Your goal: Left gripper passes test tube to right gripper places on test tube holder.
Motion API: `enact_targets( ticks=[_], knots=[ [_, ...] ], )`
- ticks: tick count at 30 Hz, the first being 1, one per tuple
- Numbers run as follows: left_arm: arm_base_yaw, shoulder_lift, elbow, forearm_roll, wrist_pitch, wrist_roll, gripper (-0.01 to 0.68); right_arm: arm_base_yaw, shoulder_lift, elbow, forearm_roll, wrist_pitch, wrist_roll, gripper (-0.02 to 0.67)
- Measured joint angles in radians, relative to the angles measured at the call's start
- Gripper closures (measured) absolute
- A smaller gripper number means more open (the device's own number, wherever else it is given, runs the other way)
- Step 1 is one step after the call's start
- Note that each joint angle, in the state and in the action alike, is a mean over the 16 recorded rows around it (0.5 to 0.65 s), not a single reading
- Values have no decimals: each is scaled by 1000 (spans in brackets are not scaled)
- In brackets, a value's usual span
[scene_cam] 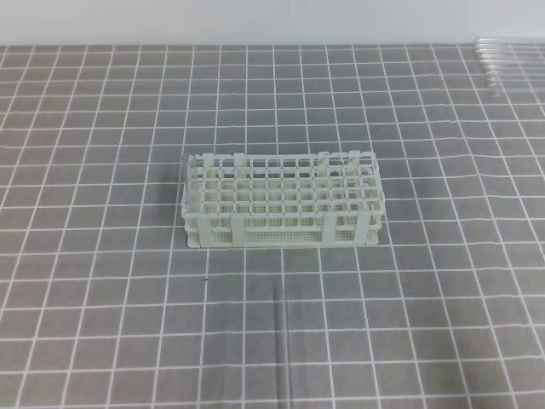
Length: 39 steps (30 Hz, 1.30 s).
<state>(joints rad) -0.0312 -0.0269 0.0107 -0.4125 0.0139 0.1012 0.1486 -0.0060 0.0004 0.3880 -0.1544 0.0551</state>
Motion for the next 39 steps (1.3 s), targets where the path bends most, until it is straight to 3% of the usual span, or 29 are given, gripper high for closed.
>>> enact_targets(
  ticks=[7, 16, 30, 36, 39],
  knots=[
    [0, 3, -13, -53, 30, -20, 675, 0, 2, -8, 12, 60, 17, 662],
    [0, 106, -142, -114, 178, -40, 675, 0, 101, -119, 22, 291, 16, 662],
    [0, 638, -534, -139, 639, 99, 675, 0, 467, -424, -62, 739, -8, 662],
    [-31, 860, -639, -167, 739, 176, 675, 0, 574, -482, -72, 831, -38, 662],
    [-79, 957, -668, -181, 740, 186, 675, 0, 612, -494, -71, 850, -56, 662]
  ],
)
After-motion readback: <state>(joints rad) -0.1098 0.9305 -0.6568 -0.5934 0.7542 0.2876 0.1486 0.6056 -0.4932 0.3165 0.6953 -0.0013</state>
